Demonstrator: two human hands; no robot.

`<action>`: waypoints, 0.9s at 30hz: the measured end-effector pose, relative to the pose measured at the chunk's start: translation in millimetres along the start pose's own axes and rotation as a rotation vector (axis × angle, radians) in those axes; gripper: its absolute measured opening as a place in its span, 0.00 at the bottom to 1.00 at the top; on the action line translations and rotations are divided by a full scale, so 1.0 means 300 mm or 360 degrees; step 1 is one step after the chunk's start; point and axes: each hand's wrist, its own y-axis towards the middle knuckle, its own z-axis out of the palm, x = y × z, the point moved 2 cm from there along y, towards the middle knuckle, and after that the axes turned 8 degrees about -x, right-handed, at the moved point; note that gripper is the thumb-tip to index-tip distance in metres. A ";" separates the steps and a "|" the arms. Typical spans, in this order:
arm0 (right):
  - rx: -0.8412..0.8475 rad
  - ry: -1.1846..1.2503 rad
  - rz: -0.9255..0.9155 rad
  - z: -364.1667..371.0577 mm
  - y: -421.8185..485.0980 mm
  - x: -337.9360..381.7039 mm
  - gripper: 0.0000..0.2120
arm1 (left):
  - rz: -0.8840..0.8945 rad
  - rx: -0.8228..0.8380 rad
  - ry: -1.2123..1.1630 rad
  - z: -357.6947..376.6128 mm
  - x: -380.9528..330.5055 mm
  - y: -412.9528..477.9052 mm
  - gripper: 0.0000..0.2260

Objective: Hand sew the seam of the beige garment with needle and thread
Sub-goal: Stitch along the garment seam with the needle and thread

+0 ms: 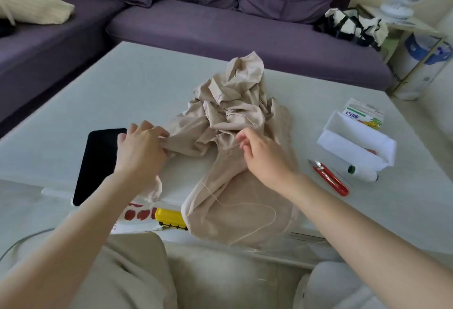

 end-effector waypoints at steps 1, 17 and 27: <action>-0.0133 -0.0054 0.0049 -0.012 0.021 -0.005 0.12 | 0.0055 0.0062 0.0009 0.003 -0.013 -0.003 0.16; -0.0110 0.0290 0.0399 -0.060 0.076 -0.106 0.20 | 0.0281 0.0318 -0.0117 0.128 -0.177 0.048 0.09; 0.0270 -0.0360 0.0509 -0.076 -0.115 -0.191 0.12 | 0.0089 -0.0284 -0.0509 -0.020 -0.157 0.087 0.06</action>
